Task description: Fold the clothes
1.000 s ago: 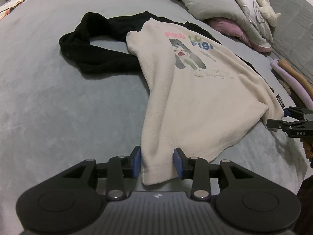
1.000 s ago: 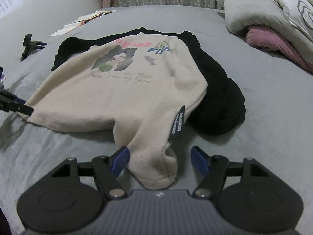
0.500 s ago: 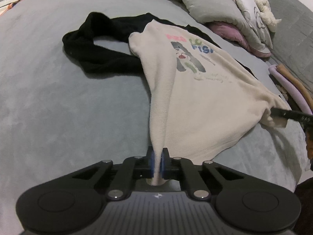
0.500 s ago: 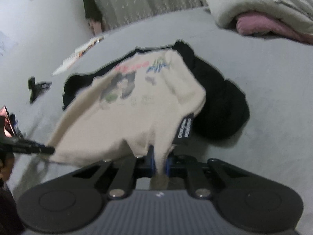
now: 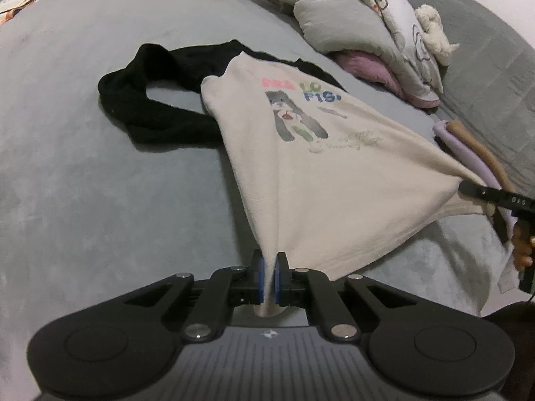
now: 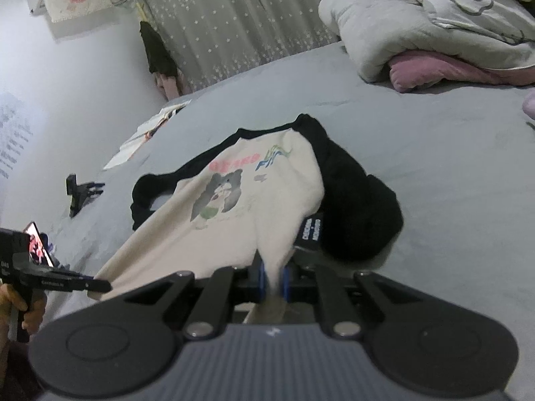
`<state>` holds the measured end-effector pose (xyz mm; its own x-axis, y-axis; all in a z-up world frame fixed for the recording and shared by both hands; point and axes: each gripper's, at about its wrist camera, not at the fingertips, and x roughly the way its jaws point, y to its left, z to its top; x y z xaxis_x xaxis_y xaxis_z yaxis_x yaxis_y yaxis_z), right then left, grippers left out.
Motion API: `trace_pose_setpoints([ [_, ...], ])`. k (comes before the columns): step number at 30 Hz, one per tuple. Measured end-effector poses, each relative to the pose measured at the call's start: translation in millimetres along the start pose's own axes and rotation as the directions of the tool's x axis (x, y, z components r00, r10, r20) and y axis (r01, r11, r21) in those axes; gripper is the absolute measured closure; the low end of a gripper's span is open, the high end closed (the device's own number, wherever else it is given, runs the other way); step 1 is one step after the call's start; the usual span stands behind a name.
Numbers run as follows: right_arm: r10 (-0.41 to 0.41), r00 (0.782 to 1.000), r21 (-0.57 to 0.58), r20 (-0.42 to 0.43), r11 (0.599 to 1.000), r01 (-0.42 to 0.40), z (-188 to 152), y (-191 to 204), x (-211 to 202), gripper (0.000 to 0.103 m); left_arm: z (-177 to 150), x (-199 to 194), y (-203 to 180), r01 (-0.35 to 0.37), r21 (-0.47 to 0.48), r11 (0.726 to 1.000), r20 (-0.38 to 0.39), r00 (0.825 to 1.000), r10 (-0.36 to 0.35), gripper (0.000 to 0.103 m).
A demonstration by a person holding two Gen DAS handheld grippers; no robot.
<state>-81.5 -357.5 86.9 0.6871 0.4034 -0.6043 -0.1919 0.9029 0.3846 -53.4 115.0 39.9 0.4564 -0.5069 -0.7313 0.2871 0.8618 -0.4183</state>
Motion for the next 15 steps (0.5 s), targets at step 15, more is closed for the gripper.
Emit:
trace_pose_setpoints([
  [15,-0.023,0.991,-0.022,-0.131,1.000,0.020,-12,-8,9,0.095,-16,-3,6,-0.010,0.035,0.999,-0.091,0.996,0.013,0.100],
])
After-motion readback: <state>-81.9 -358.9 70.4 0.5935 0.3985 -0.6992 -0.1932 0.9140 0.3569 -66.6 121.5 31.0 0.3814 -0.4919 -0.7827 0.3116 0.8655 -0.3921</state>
